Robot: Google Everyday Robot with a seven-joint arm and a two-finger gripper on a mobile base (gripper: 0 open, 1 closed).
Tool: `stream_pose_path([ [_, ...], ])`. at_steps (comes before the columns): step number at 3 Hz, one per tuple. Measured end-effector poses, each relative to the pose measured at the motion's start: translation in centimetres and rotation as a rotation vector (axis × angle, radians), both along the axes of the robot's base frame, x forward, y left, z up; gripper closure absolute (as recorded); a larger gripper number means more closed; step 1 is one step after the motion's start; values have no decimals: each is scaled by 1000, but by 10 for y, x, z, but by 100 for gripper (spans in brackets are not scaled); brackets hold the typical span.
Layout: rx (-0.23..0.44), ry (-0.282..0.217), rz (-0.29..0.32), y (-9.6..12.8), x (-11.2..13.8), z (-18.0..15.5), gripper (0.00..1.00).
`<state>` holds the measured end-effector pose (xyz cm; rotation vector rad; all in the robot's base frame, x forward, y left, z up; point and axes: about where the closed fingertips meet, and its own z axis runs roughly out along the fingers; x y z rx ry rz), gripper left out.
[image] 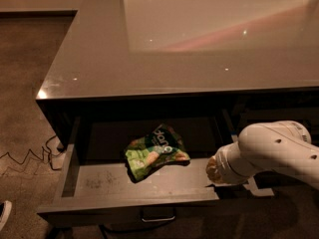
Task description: Open top drawer
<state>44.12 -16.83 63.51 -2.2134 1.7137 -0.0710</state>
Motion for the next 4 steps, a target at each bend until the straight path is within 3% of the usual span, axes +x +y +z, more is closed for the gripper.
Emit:
stream_pose_path([
  [1, -32, 40, -16, -9, -16, -11, 100],
  [4, -50, 70, -42, -19, -30, -20, 100],
])
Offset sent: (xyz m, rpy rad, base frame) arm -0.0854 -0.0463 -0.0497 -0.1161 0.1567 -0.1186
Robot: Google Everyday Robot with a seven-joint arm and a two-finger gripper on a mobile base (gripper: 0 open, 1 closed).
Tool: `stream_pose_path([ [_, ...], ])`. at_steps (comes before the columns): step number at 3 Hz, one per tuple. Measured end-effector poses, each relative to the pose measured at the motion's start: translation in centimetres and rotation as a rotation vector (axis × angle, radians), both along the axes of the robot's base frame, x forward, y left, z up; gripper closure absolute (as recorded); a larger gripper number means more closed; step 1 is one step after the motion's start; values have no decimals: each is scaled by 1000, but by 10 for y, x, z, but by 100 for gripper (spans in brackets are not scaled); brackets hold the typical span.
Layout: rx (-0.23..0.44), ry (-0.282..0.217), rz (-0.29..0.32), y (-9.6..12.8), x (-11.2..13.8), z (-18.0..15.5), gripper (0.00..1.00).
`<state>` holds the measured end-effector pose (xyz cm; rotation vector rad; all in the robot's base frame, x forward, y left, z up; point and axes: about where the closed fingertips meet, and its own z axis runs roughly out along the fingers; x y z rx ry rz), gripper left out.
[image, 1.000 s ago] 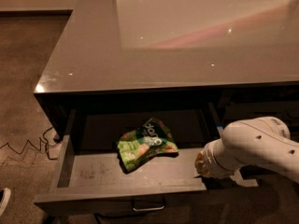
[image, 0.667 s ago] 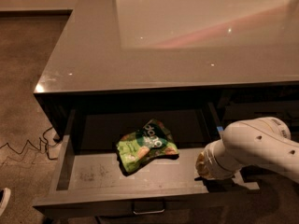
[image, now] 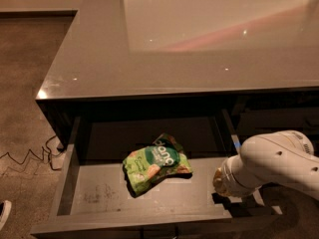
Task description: Open top drawer
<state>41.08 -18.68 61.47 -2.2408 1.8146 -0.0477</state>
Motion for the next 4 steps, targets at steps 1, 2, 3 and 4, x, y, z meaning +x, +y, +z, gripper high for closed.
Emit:
stream_pose_path([
  [1, 0, 0, 0, 0, 0, 0, 81],
  [2, 0, 0, 0, 0, 0, 0, 58],
  [3, 0, 0, 0, 0, 0, 0, 35],
  [4, 0, 0, 0, 0, 0, 0, 12],
])
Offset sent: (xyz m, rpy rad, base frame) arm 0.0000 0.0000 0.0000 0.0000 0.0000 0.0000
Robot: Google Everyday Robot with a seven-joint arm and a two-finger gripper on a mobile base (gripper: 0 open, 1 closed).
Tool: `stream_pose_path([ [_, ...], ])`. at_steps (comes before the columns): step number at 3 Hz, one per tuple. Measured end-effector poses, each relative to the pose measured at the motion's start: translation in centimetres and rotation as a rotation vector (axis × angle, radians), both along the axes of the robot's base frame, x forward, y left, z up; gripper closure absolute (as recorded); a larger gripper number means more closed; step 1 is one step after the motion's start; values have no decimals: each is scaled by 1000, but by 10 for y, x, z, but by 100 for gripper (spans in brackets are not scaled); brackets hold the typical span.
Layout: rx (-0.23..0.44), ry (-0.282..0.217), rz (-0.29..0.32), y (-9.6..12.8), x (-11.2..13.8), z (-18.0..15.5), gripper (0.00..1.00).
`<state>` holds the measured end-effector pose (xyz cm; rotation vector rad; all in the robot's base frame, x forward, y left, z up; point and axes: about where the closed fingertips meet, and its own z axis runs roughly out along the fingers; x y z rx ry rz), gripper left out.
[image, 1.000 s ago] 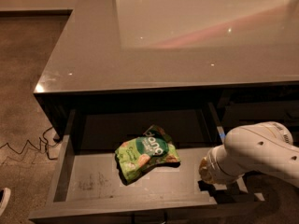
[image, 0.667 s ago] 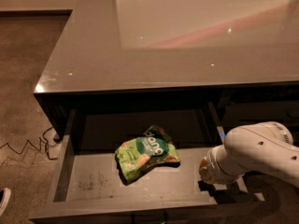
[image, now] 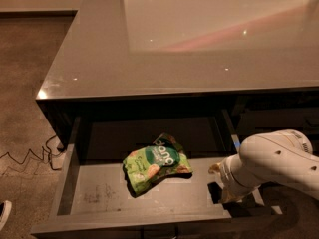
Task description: Open top drawer
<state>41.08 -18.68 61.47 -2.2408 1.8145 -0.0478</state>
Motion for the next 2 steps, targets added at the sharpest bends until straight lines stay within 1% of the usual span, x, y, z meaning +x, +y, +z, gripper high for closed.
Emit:
stream_pose_path([
  [1, 0, 0, 0, 0, 0, 0, 0],
  [2, 0, 0, 0, 0, 0, 0, 0],
])
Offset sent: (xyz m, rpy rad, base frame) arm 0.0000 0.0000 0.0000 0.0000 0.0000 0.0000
